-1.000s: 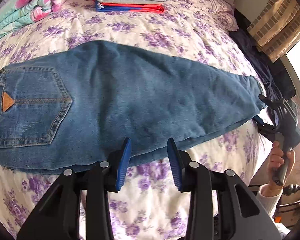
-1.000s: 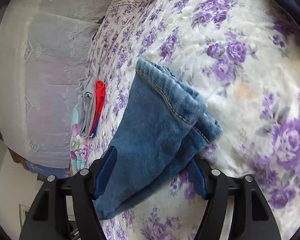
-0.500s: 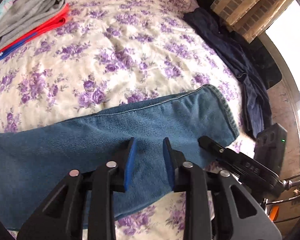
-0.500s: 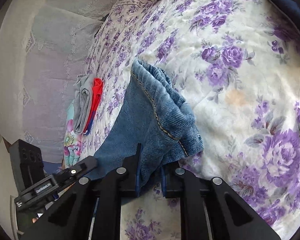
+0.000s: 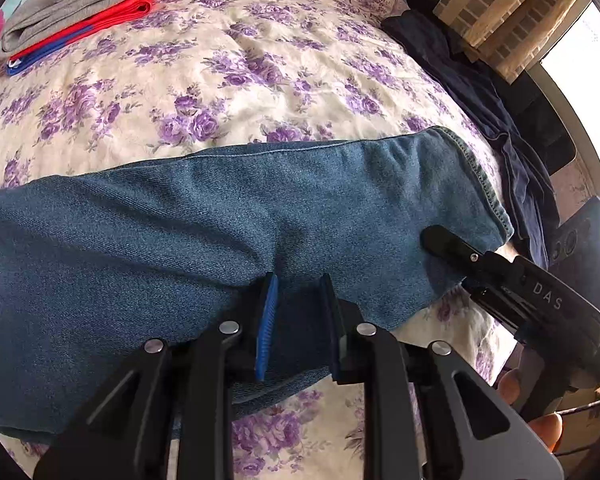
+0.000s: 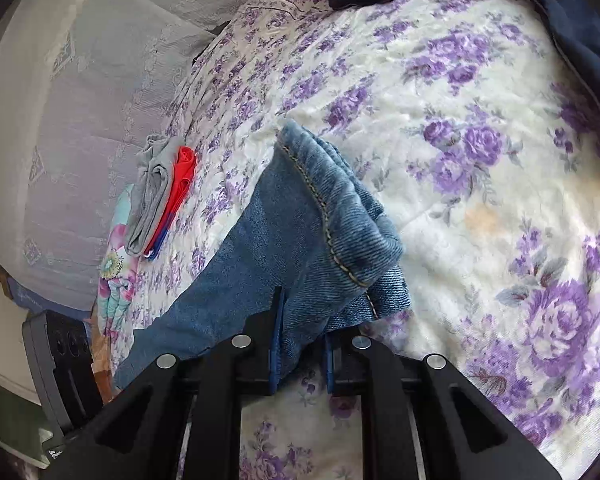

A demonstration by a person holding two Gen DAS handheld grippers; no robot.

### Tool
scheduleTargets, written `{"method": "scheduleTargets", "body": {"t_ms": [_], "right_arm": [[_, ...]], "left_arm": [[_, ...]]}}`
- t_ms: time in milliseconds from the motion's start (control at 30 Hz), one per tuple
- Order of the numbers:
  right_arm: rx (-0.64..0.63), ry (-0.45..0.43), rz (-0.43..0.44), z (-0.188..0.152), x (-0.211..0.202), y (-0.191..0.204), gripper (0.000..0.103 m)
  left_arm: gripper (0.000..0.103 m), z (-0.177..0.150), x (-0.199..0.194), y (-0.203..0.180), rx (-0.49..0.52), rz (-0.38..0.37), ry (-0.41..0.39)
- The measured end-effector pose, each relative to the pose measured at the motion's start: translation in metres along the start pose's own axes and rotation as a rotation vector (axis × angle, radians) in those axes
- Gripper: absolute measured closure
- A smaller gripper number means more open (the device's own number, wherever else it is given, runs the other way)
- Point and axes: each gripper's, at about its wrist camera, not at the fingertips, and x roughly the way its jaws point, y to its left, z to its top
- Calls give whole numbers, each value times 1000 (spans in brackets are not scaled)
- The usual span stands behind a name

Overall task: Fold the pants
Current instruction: 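Lift the hems with the right tool and fold them toward the waistband held by the left tool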

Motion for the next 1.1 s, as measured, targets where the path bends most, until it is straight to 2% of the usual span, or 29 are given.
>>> {"method": "scheduleTargets", "body": {"t_ms": [67,133,233,267,333,400,467,567,667,767,800,833,867,900,933,1000,1033,1100], "right_arm": [[-87,-30,-24,1,-10,21,87],[-162,-57,-52,1,-17,41,87],[-282,-80,-120,2,-20,72,88],[-329,-79,-124,3,-21,87,88],[-436,-77,-102,0,-25,123,87],[-571,-72,-64,-12,-26,165,87],[-706,-47,-33,-32,-20,205,87],[-885,19,-36,-73,7,253,87],[-1045,125,-81,-124,54,277,87],[-1147,268,-200,-169,112,269,85],[-1180,277,-238,-180,121,264,83],[-1228,243,-248,-189,117,265,81],[-1269,244,-247,-192,112,269,66],[-1266,284,-219,-190,105,271,58],[-1210,338,-152,-183,94,275,47],[-1074,408,-10,-165,75,279,41],[-1042,406,14,-158,66,283,40],[-1042,317,21,-147,50,291,40]], "left_arm": [[84,-9,-10,4,-13,-25,-19],[84,-20,-25,13,-29,-82,-10],[84,-36,-61,59,-133,-193,-21],[84,-41,-79,79,-170,-183,-53],[84,-50,-119,125,-242,-73,-131],[84,-61,-152,172,-328,3,-181],[84,-74,-176,217,-418,29,-207],[84,-96,-186,264,-518,50,-206],[83,-108,-172,290,-558,-3,-175],[83,-109,-167,294,-545,-14,-193],[83,-108,-167,291,-539,-11,-192],[83,-107,-167,290,-530,-8,-189],[83,-106,-166,290,-521,-9,-187],[83,-106,-165,290,-515,-12,-188],[83,-106,-165,290,-513,-17,-189],[83,-107,-165,291,-507,-21,-192],[83,-108,-165,290,-504,-21,-194],[83,-108,-165,291,-499,-21,-200]]}}
